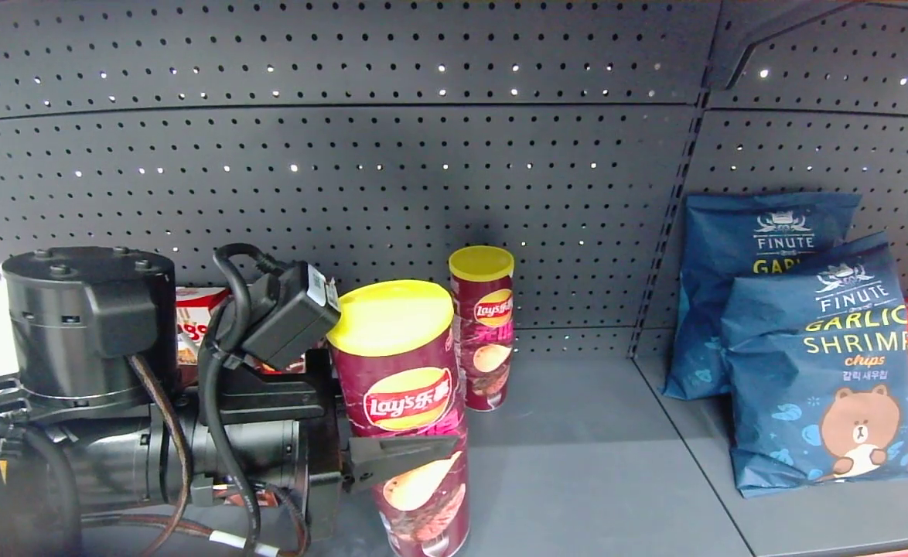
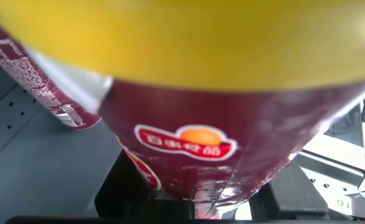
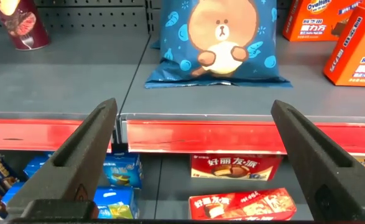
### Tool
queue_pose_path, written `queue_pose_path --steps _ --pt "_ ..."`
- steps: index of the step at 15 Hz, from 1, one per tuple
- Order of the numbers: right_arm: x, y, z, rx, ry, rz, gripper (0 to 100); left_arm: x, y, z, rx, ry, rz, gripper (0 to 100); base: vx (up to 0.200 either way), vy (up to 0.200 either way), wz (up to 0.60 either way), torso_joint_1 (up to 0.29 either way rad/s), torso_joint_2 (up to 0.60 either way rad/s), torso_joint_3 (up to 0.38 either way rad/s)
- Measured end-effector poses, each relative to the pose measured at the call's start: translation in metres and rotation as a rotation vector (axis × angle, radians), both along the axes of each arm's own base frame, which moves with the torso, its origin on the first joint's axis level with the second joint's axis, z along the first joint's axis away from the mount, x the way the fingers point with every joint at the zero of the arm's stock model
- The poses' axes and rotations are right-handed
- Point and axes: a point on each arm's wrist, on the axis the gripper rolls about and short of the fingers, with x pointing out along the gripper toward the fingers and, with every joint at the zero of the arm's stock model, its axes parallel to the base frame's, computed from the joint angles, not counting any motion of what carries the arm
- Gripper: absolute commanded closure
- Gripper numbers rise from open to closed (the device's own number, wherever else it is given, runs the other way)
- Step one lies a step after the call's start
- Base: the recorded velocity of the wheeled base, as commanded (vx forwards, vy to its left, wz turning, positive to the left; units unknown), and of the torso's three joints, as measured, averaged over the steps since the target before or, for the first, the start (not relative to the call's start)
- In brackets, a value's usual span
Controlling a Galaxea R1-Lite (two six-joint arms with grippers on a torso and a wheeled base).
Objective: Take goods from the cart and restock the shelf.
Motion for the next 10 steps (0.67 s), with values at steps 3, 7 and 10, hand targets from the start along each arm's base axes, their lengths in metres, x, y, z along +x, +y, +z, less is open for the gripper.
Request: queue_pose_path --steps 3,7,10 --pt "0.0 0.0 0.0 0.001 0.0 -0.001 0 -0.0001 0.0 -0.0002 0.001 0.001 0.0 100 0.0 0.0 0.2 0.001 0.0 -0.001" --pt "0.0 0.0 0.0 0.001 0.0 0.0 0 -0.0019 0.0005 -0.0039 0.007 0.009 -0.004 100 0.0 0.0 0.0 0.0 0.0 0.0" --pt "0.0 0.0 -0.0002 -0.002 0.001 0.001 0 -0.0013 0.0011 -0.0048 0.013 0.008 0.016 100 0.0 0.0 0.0 0.0 0.0 0.0"
